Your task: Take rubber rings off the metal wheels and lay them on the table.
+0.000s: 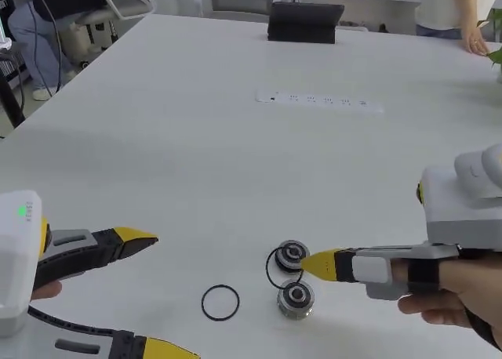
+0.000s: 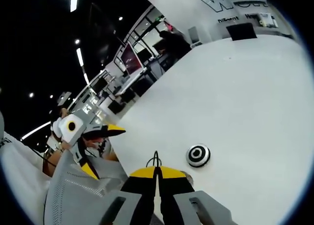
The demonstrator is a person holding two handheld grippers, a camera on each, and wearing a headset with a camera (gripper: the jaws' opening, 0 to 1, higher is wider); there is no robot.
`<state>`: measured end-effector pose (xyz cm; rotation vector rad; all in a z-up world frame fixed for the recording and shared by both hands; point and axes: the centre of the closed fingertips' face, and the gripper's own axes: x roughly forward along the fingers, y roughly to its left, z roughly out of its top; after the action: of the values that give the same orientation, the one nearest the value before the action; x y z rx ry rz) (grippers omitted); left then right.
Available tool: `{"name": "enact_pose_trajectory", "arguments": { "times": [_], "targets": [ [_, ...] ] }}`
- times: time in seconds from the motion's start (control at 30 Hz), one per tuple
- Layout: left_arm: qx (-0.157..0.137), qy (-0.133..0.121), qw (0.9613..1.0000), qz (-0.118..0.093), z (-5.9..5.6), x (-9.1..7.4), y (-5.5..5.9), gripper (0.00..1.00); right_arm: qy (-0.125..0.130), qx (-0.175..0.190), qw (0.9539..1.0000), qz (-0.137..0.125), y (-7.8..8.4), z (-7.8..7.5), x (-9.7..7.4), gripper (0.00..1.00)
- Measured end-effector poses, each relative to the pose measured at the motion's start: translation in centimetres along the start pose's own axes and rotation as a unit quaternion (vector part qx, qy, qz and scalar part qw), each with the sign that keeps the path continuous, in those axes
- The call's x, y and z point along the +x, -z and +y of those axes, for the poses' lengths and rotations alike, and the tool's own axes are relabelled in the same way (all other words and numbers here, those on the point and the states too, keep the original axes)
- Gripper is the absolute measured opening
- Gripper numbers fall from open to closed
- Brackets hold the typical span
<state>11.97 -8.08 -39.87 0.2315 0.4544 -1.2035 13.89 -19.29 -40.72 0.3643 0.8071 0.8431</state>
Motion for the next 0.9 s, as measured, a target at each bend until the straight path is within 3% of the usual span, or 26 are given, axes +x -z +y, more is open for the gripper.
{"name": "enact_pose_trajectory", "arguments": {
  "times": [0.6, 0.9],
  "targets": [
    [0.004, 0.005, 1.0, 0.001, -0.3, 0.0, 0.0, 0.8, -0.015, -0.028, 0.9993, -0.018, -2.0, 2.1, -0.1, 0.0],
    [0.002, 0.007, 1.0, 0.003, -0.4, 0.1, 0.1, 0.8, -0.036, -0.046, 0.9981, -0.02, -3.3, 4.0, 1.1, 0.0]
  ]
}}
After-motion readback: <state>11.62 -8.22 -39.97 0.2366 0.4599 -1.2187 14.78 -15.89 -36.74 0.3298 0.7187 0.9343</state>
